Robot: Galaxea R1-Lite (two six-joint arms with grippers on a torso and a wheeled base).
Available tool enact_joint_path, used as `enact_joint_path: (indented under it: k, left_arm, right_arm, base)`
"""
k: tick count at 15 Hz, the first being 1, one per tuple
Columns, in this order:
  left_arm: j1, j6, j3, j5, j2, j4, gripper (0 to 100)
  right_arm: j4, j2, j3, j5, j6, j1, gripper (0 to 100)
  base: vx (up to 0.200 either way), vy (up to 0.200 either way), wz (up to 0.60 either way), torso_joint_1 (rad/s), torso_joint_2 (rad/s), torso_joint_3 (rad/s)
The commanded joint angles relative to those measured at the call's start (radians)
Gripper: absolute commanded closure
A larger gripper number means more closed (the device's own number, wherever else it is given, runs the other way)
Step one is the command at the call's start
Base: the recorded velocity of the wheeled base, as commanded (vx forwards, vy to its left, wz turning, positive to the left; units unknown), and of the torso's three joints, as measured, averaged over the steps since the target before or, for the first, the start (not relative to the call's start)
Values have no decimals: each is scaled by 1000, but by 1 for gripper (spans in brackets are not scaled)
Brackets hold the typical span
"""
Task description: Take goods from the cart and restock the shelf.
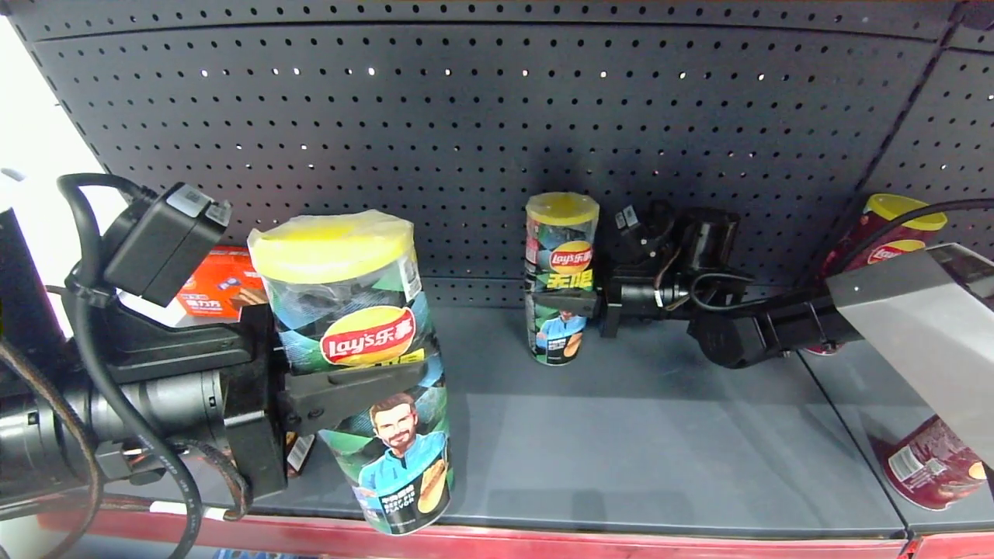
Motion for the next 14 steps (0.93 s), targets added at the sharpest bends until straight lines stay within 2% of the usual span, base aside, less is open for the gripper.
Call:
enact_joint_path:
  k: [1,3,4,6,9,10,11,12,14]
  left_arm:
    - [0,0,1,0,-2,0,100]
    - [-1,0,1,0,-2,0,100]
    - [-1,0,2,-1,-3,0,100]
    - [-1,0,2,-1,-3,0,100]
    - [-1,0,5,0,-15,0,100]
    - [-1,0,4,2,-15,0,100]
    - [-1,0,4,2,-15,0,100]
    - [-1,0,4,2,-15,0,100]
    - [-1,0,5,3,-15,0,100]
  right_arm:
    - [-4,-73,56,-5,-2,16,100]
    - [-23,-122,117,-23,0,26,100]
    - [-64,-187,214,-104,1,40,100]
    - [-104,-237,294,-154,6,51,100]
    - [-280,-326,511,-212,54,74,100]
    - [-388,-354,606,-261,92,89,100]
    - [-426,-364,645,-284,103,102,100]
    - [-510,-383,749,-348,115,129,100]
    - [-603,-392,878,-382,115,157,100]
  base:
    - [0,0,0,0,0,0]
    - [0,0,0,0,0,0]
    - [0,0,0,0,0,0]
    - [0,0,0,0,0,0]
    - [0,0,0,0,0,0]
    - [0,0,0,0,0,0]
    - [0,0,0,0,0,0]
    - [0,0,0,0,0,0]
    - [0,0,0,0,0,0]
